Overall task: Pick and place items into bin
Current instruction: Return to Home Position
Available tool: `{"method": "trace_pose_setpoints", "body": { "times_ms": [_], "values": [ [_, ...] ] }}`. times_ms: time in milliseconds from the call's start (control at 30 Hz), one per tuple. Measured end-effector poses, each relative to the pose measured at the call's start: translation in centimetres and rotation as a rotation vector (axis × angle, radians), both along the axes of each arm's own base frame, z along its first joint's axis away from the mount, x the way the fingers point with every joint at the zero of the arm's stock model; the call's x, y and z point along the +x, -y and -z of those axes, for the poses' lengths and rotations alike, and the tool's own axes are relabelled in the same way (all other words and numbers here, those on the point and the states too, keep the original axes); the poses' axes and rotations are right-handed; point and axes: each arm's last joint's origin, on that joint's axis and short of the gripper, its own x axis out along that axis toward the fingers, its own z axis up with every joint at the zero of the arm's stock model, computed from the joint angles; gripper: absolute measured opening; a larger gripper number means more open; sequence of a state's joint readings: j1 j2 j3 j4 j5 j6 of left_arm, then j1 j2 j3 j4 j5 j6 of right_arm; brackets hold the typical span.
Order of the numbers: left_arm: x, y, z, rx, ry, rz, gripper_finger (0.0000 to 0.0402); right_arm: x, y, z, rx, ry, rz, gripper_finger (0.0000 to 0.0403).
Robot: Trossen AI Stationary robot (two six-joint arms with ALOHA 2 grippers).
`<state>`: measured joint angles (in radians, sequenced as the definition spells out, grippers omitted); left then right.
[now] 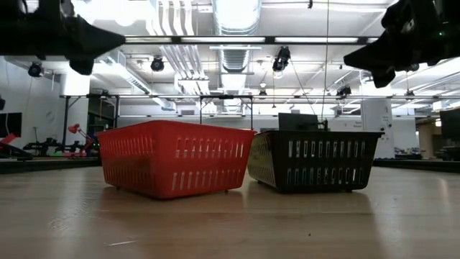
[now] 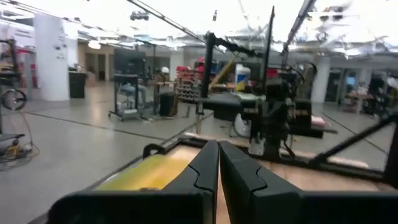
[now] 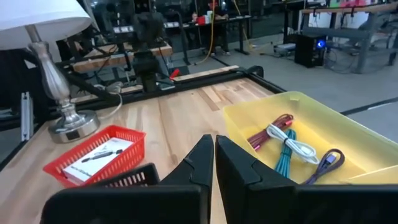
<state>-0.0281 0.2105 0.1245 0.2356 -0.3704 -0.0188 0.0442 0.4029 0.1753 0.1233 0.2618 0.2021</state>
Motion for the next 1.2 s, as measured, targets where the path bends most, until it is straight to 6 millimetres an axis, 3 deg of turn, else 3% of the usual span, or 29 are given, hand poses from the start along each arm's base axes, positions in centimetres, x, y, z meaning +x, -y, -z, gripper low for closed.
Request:
{"method": "trace_pose_setpoints", "body": {
  "times_ms": [267, 567, 800, 1000, 1200],
  "values": [
    [1.0, -1.4, 1.6, -0.01, -0.114, 0.088, 0.0, -0.2, 0.0, 0.0, 0.001, 0.008, -0.012, 0.0008],
    [0.2, -1.5, 2.0, -0.015, -0.149, 0.16, 0.0, -0.2, -0.4, -0.1, 0.07, 0.018, -0.13, 0.0008],
    [-0.7, -1.2, 3.4, -0.087, -0.064, 0.197, 0.0, -0.2, -0.4, 0.0, 0.025, 0.009, -0.143, 0.0008],
    [-0.7, -1.1, 4.2, -0.15, -0.077, 0.223, 0.0, -0.3, -0.4, 1.4, 0.074, -0.011, -0.145, 0.0008],
    [-0.7, -1.0, 4.2, -0.149, -0.083, 0.264, 0.0, -0.9, -0.4, 3.5, 0.094, 0.08, -0.153, 0.0008]
  ]
}}
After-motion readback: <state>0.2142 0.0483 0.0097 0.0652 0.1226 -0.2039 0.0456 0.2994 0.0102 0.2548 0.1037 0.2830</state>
